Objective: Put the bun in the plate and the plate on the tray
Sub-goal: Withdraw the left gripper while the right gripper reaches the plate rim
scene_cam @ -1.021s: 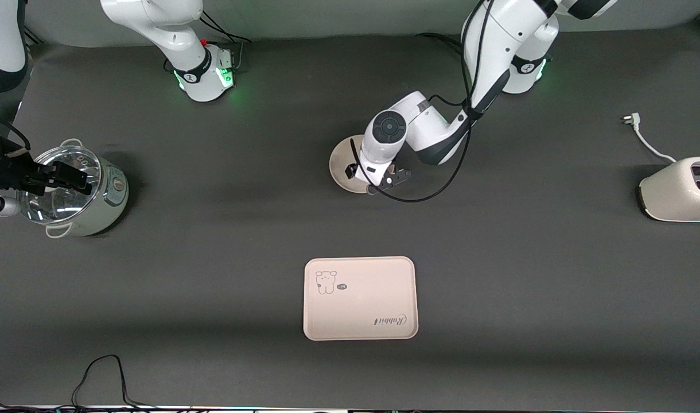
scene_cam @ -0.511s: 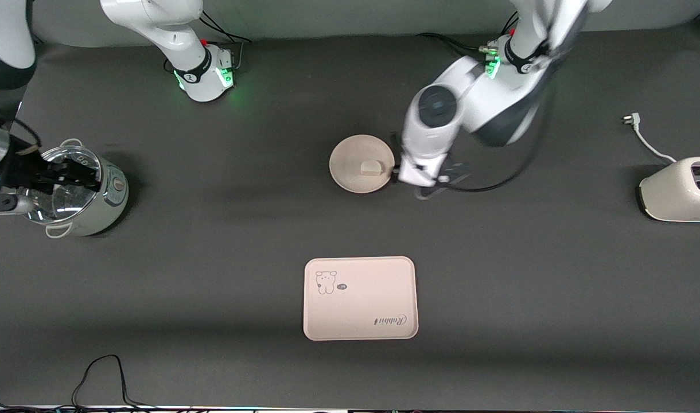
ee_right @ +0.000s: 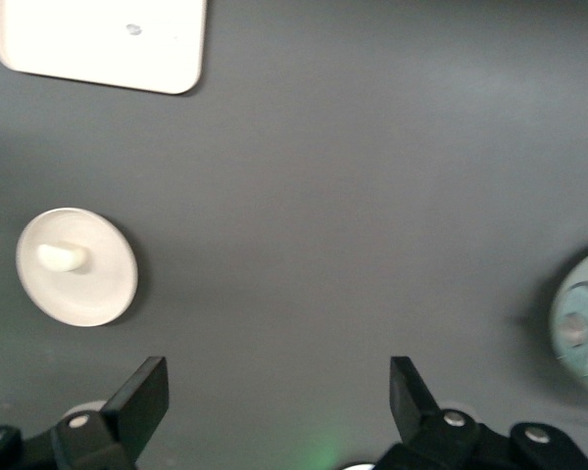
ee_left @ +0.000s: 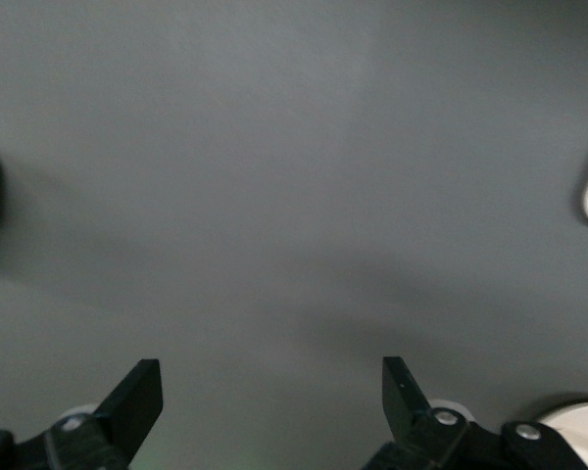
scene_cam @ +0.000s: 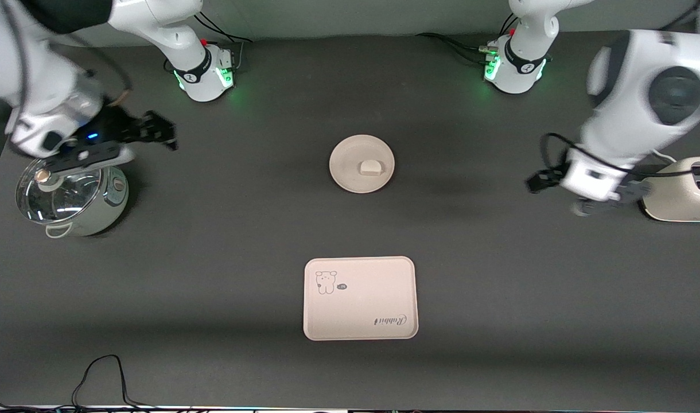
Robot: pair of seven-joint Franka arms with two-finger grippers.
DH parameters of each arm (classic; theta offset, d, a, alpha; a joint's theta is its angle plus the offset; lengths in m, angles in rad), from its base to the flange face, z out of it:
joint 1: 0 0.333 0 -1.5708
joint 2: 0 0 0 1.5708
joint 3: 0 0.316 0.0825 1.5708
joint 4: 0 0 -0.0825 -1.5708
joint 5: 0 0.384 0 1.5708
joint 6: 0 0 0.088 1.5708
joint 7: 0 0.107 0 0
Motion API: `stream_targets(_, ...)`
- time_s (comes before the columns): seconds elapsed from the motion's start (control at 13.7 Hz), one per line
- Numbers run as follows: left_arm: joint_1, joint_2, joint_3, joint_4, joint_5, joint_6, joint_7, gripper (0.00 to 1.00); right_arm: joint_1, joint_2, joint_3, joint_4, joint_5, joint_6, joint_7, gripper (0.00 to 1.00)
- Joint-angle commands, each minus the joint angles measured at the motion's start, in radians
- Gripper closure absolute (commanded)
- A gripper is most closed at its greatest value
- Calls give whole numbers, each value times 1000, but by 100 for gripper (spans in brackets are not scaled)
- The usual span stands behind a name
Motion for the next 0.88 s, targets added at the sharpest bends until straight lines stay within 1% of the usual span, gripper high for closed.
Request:
stream_targets(0.0,108,-45,-9,24,-6,-32,228,0,173,-14,-11,-31,6,37,192,0)
stream_targets(0.07,122,-53,4,43,-6,-53,279,0,223,-8,-11,-31,6,56,245,0)
stream_targets(0.22,122,-42,29,118,-5,-151,293,0,322,7,-9,-45,23,115,355,0)
stream_targets(0.29,128,-41,32,140,-5,-176,306,0,366,7,-11,-66,60,163,416,0)
stream_targets(0.44,131,-40,66,172,-5,-182,361,0,431,1,-9,-121,109,249,475,0)
stream_targets(0.58,134,-37,74,183,-5,-182,390,0,456,1,-5,-142,156,281,487,0)
stream_targets(0.66,137,-37,77,185,-5,-182,405,0,478,-5,-4,-157,161,287,515,0)
stream_targets(0.73,116,-39,99,191,-5,-185,419,0,486,-10,-4,-169,161,289,526,0)
stream_targets(0.8,50,-37,156,197,-5,-217,421,0,488,-13,-4,-181,161,287,533,0)
